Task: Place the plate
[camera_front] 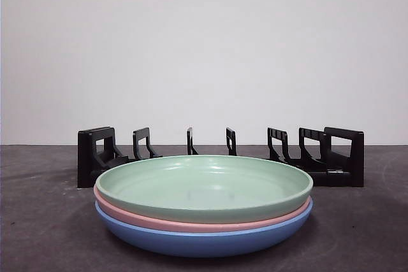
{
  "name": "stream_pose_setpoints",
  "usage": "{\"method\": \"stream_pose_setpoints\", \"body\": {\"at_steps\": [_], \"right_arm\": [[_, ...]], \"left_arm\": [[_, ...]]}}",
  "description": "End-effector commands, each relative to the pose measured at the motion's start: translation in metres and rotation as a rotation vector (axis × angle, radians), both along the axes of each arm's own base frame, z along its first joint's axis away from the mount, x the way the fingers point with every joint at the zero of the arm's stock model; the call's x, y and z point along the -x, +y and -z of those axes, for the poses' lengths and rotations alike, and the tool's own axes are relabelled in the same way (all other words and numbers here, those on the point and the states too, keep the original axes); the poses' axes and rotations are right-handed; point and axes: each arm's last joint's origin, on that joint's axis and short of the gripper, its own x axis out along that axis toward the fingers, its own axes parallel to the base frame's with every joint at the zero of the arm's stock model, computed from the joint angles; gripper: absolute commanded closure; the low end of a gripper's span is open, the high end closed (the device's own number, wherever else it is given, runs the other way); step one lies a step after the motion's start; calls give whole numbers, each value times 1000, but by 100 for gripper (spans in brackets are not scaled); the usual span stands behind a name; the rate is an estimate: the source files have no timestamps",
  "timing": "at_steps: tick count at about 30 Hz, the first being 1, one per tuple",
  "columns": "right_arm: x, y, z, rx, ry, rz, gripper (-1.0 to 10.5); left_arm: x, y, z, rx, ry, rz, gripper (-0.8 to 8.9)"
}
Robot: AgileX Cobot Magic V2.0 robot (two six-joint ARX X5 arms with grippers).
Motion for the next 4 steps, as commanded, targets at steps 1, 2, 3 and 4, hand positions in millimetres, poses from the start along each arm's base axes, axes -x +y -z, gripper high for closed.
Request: {"method": "stream_pose_setpoints", "body": {"at_steps": [1,2,3,4], "right_arm": [[0,0,0,-17,-11,5,926],[0,0,0,-17,-11,5,926],[0,0,0,-17,-11,5,926],[0,0,0,-17,-11,5,926]], "left_arm": [[-1,0,5,1,6,0,806],[-1,0,5,1,6,0,806],[-1,0,5,1,6,0,806],[-1,0,6,1,7,0,806]]}}
